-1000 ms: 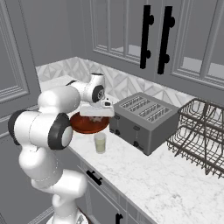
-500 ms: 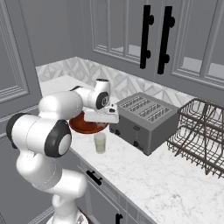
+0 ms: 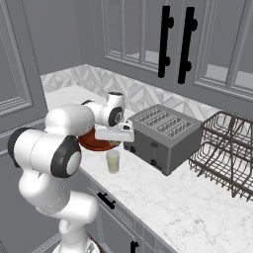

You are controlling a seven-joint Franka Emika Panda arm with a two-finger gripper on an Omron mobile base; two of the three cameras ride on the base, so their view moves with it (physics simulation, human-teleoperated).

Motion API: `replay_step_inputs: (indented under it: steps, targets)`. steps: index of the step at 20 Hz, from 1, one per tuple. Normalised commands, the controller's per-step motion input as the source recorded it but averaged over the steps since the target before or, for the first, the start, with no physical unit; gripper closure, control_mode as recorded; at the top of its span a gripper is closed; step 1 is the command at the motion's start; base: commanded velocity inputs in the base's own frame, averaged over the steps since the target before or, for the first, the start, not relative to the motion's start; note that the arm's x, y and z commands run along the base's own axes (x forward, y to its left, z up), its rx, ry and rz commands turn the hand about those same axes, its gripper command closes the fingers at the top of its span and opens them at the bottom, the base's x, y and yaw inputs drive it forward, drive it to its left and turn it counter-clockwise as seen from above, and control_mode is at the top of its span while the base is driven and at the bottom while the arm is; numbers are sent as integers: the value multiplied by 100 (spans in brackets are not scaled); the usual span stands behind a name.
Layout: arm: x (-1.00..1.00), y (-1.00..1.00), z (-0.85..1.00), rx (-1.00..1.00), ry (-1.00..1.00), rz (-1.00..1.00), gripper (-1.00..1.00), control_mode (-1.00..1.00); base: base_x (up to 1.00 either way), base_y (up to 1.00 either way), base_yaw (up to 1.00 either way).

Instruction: Grab a lemon wedge from the fridge and one ice cube from the ice bowl, and put them in the glass of lemonade.

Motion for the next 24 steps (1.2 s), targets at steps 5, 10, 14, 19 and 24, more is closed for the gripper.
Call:
replay_step_inputs:
  steps: [5, 10, 14, 19, 24]
  targets:
    - [-32, 0, 0, 0, -7, 0, 100, -100, 0, 0, 0]
    - [-30, 0, 0, 0, -18, 0, 100, -100, 0, 0, 0]
    - [-16, 0, -1, 0, -5, 0, 100, -100, 0, 0, 0]
    - [-21, 0, 5, 0, -11, 0, 100, -100, 0, 0, 0]
    - [-13, 0, 10, 0, -11, 0, 100, -100, 0, 0, 0]
